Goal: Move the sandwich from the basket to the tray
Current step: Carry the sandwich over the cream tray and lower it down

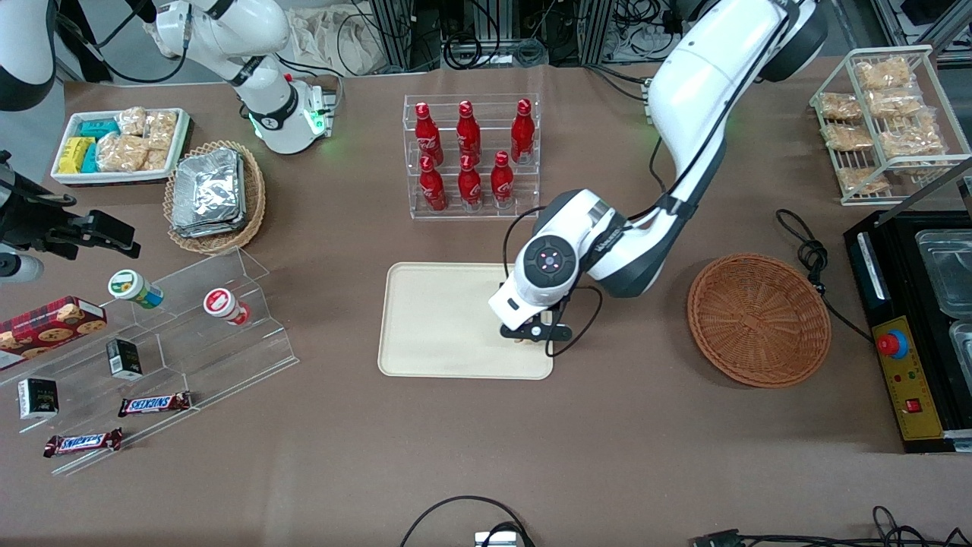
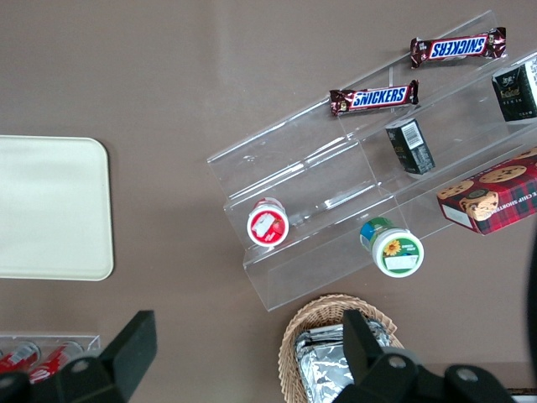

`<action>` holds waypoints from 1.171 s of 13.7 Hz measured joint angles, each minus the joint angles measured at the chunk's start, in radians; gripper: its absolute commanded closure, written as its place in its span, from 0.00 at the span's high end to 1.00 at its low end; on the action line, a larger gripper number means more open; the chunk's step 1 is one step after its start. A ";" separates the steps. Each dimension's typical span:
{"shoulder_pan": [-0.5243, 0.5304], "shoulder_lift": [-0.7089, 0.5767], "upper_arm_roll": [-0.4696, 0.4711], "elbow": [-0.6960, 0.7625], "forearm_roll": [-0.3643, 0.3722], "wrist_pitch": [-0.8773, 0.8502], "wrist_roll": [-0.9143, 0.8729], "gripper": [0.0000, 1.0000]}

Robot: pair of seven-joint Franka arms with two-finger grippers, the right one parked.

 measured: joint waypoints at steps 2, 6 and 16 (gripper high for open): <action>-0.007 0.033 0.001 0.001 0.013 0.048 -0.014 0.01; -0.007 0.067 0.006 0.009 0.014 0.065 -0.016 0.52; -0.005 0.066 0.008 0.020 0.029 0.064 -0.047 1.00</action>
